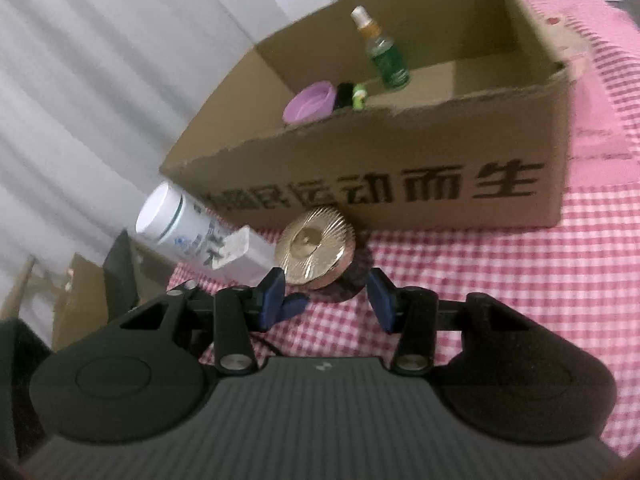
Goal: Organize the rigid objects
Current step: 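Move the open right gripper back to the gold-lidded jar, then close the right gripper on the gold-lidded jar's rim, then lift the gold-lidded jar with the right gripper and carry it over the box, then lower the gold-lidded jar into the box and open the right gripper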
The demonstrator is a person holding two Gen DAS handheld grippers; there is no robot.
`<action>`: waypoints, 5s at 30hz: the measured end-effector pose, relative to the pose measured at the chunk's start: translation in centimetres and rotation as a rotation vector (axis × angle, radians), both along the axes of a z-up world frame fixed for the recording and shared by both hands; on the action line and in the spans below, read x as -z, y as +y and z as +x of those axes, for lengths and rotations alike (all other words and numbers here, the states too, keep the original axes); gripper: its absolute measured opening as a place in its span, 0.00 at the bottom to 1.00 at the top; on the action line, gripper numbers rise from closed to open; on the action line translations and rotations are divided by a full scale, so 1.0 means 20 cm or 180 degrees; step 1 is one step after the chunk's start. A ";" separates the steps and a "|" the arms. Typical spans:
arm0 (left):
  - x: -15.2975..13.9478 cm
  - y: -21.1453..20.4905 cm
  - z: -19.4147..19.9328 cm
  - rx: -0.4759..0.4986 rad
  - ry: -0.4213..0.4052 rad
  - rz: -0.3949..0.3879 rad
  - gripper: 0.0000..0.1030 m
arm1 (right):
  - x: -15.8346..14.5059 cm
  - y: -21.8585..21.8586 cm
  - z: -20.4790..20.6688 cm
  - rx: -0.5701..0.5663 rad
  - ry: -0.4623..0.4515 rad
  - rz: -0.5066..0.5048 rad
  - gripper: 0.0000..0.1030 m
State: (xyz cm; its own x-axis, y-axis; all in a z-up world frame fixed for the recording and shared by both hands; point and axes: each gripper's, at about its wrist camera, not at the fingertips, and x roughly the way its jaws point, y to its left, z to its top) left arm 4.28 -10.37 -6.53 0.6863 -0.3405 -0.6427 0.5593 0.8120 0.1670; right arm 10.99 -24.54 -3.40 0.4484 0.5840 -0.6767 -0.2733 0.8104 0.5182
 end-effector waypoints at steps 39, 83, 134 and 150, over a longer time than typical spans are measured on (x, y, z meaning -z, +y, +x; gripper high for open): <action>0.05 -0.02 0.14 -0.0146 0.0318 0.0169 0.64 | 0.08 -0.14 -0.02 0.0229 0.0302 0.0213 0.46; -0.07 0.00 0.18 -0.0522 0.0538 -0.0052 0.55 | -0.01 -0.04 -0.04 0.0110 0.0209 0.0016 0.38; -0.67 0.16 0.22 -0.0871 -0.0283 -0.0401 0.55 | -0.65 0.20 -0.02 -0.0202 -0.0822 -0.0146 0.39; -0.56 0.13 0.85 -0.1017 0.0593 -0.0608 0.55 | -0.68 0.12 0.56 -0.0273 -0.0307 -0.0309 0.43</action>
State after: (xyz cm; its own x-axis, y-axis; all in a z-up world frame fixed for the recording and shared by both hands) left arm 21.33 -7.87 4.73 0.6547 -0.2544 -0.7118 0.2807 0.9561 -0.0836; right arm 22.21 -22.17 10.17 0.4652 0.5570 -0.6880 -0.3885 0.8268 0.4067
